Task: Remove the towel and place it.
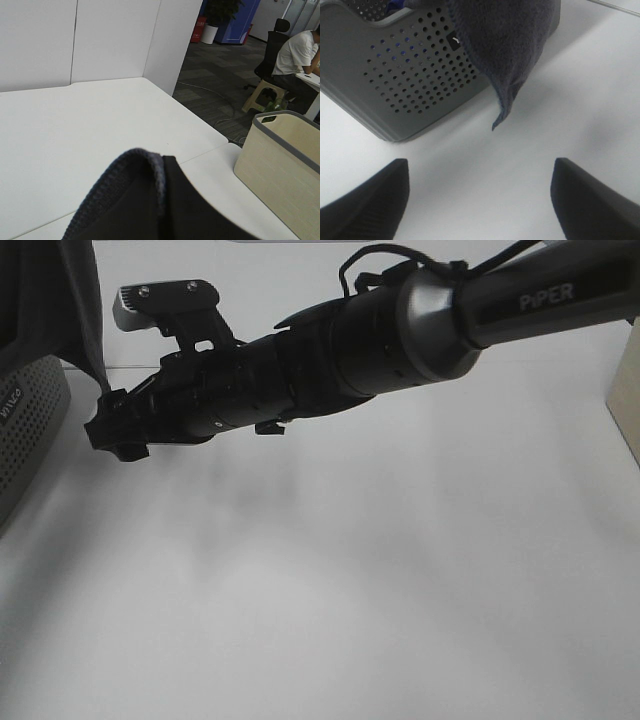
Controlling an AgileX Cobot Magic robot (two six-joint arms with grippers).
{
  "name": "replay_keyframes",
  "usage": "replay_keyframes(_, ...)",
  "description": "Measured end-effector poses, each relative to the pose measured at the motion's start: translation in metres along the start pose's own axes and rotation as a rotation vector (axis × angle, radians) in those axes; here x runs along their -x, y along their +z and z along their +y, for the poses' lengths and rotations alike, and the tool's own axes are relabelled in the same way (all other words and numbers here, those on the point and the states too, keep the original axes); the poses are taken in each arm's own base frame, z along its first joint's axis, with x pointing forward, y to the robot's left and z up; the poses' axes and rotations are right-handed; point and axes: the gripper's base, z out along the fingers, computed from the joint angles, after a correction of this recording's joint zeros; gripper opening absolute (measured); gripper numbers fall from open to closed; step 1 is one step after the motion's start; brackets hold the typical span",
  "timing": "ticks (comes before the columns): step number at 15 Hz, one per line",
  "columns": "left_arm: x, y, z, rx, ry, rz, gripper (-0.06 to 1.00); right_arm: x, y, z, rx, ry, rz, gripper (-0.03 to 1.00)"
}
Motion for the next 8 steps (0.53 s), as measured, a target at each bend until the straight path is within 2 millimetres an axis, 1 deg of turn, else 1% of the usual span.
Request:
replay_keyframes(4, 0.000, 0.000, 0.000, 0.000, 0.003, 0.000, 0.00, 0.004, 0.025, -0.007, 0.010, 0.061, -0.034, 0.75)
replay_keyframes(8, 0.000, 0.000, 0.000, 0.000, 0.004, 0.000, 0.00, 0.006, 0.044, -0.010, 0.034, 0.034, -0.054, 0.73)
